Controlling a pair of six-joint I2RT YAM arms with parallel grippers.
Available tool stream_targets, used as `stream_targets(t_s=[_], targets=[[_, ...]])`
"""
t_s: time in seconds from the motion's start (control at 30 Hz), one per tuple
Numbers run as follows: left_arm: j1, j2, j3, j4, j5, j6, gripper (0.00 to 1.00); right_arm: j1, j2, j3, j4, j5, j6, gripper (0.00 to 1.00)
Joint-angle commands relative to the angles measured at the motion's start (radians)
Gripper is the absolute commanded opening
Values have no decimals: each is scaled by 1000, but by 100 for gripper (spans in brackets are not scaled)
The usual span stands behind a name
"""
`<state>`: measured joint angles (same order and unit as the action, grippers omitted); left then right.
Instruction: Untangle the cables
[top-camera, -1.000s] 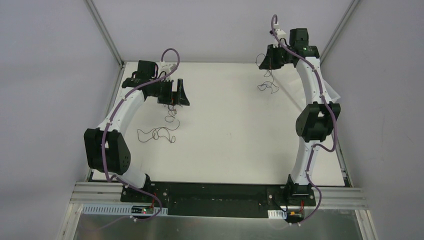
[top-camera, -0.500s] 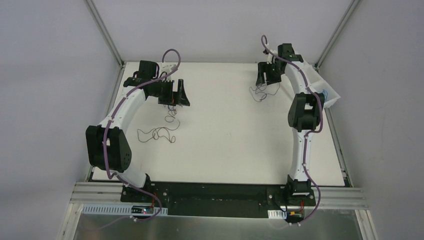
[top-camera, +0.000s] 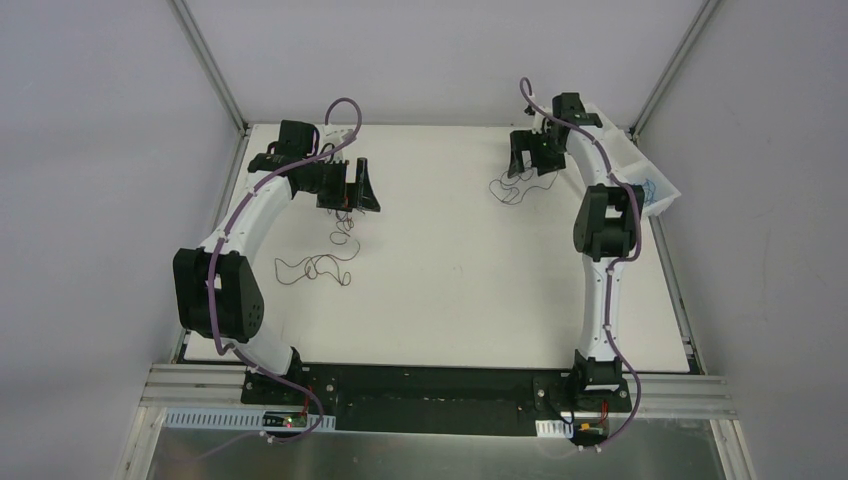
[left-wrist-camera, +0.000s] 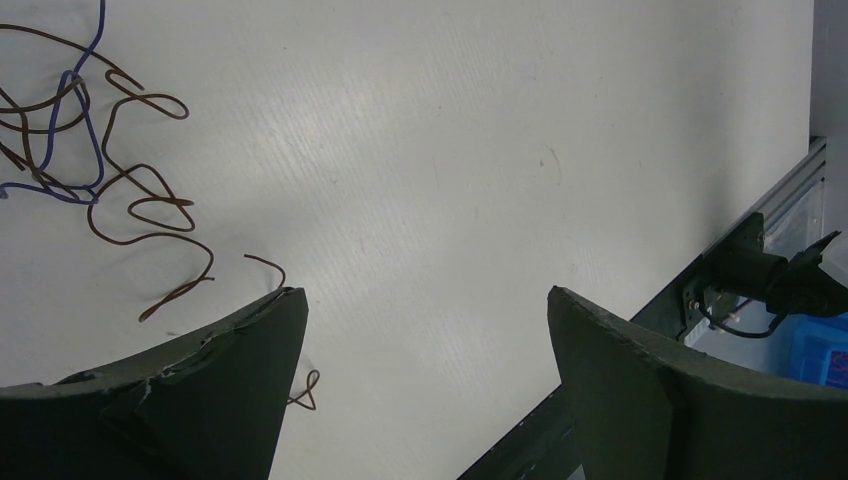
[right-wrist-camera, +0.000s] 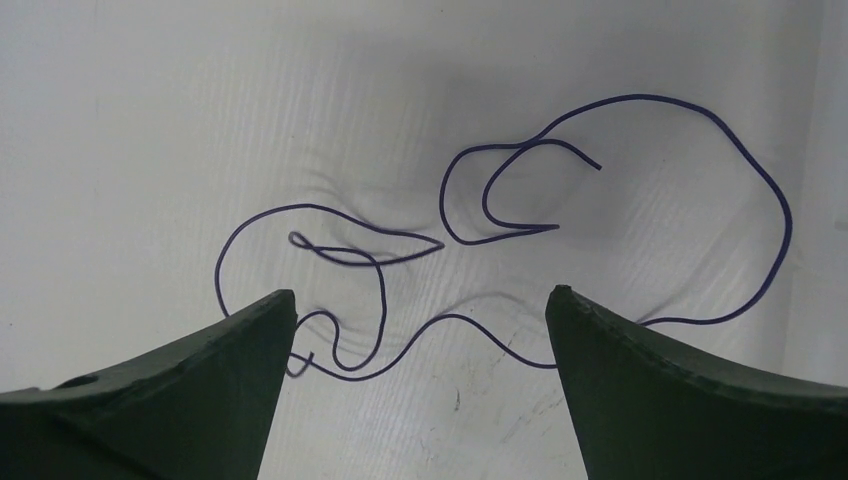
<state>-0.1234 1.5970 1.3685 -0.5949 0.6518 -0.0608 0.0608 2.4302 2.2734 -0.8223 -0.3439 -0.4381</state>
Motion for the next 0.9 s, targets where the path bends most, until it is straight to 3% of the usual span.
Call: stream_targets(t_s=[0.0, 0.13, 0.4, 0.7, 0.87], targets=[[-1, -10, 23, -21, 9, -1, 93, 2, 43, 66, 14, -1, 65, 99], [-1, -5, 26, -22, 11, -5, 93, 4, 74, 78, 86, 9, 179, 99], [-2, 5, 36, -23, 14, -8, 93, 32, 105, 62, 154, 75, 167, 98], [-1, 6, 38, -25, 5, -8, 93, 36, 119, 38, 159, 91, 119, 66], [-1, -1, 35, -25, -5, -4, 92, 36, 110, 18, 137, 57, 92, 37]])
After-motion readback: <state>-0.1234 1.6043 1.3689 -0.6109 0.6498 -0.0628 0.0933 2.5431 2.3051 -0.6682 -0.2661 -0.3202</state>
